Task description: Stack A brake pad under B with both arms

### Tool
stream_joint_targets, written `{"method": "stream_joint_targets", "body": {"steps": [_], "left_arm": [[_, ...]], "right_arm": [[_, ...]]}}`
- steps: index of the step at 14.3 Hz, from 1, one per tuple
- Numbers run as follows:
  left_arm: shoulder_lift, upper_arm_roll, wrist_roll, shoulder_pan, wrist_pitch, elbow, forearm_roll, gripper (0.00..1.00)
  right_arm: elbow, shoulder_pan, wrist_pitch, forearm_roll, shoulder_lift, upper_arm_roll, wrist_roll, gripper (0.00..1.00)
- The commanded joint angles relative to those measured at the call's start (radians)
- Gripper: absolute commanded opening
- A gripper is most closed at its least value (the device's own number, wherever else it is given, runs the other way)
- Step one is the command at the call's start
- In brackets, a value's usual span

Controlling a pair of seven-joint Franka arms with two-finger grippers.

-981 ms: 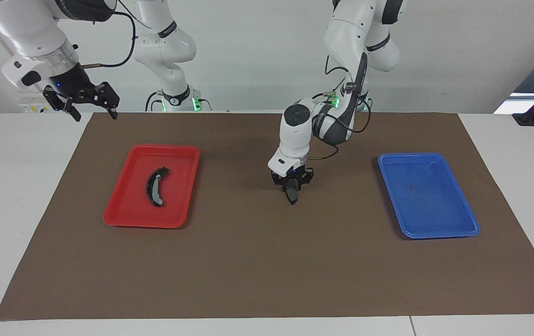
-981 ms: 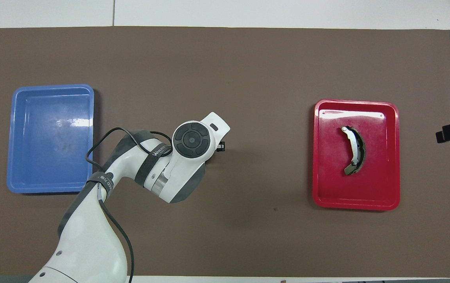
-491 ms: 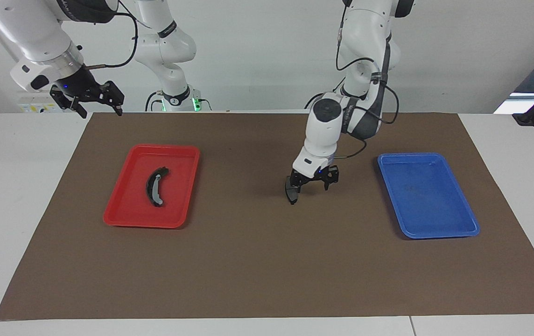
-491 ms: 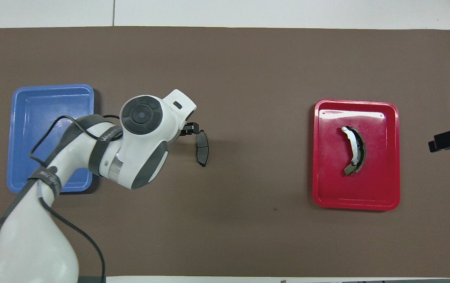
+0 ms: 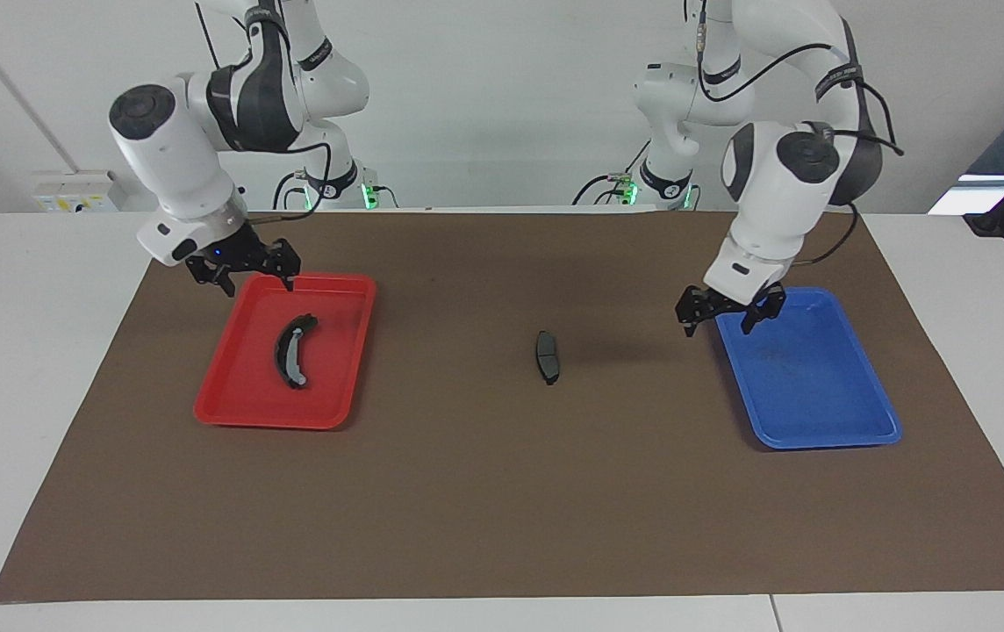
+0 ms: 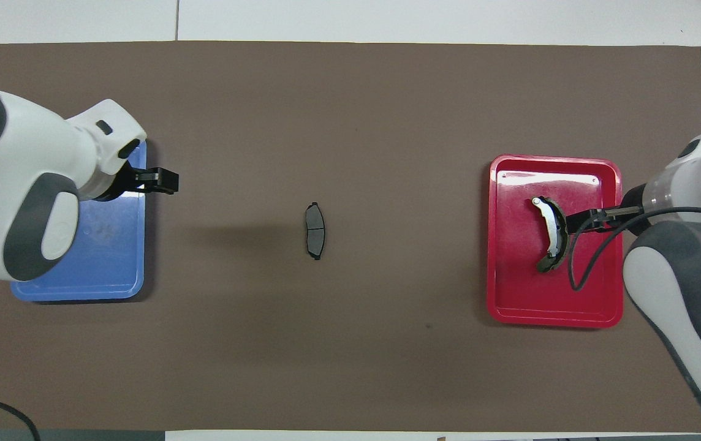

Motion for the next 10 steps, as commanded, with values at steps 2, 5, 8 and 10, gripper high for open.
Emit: {"method": "stream_joint_targets", "body": {"steps": [2, 5, 8, 10], "left_arm": [[-0.071, -0.01, 0.142, 0.134, -0.136, 0.034, 0.005, 1.0], [-0.057, -0.009, 0.18, 0.195, -0.246, 0.153, 0.003, 1.0], [-0.057, -0.009, 0.18, 0.224, -0.306, 0.215, 0.002, 1.0], [-0.057, -0.009, 0.182, 0.235, -0.346, 0.246, 0.002, 1.0]], "right_arm": [[-0.112, 0.004, 0.209, 0.001, 0.069, 0.004, 0.007, 1.0], [-0.126, 0.003, 0.24, 0.0, 0.105, 0.002, 0.001, 0.98], [-0.14, -0.009, 0.273, -0.009, 0.128, 0.002, -0.002, 0.92], [-0.146, -0.02, 0.293, -0.011, 0.132, 0.002, -0.017, 0.87]]}}
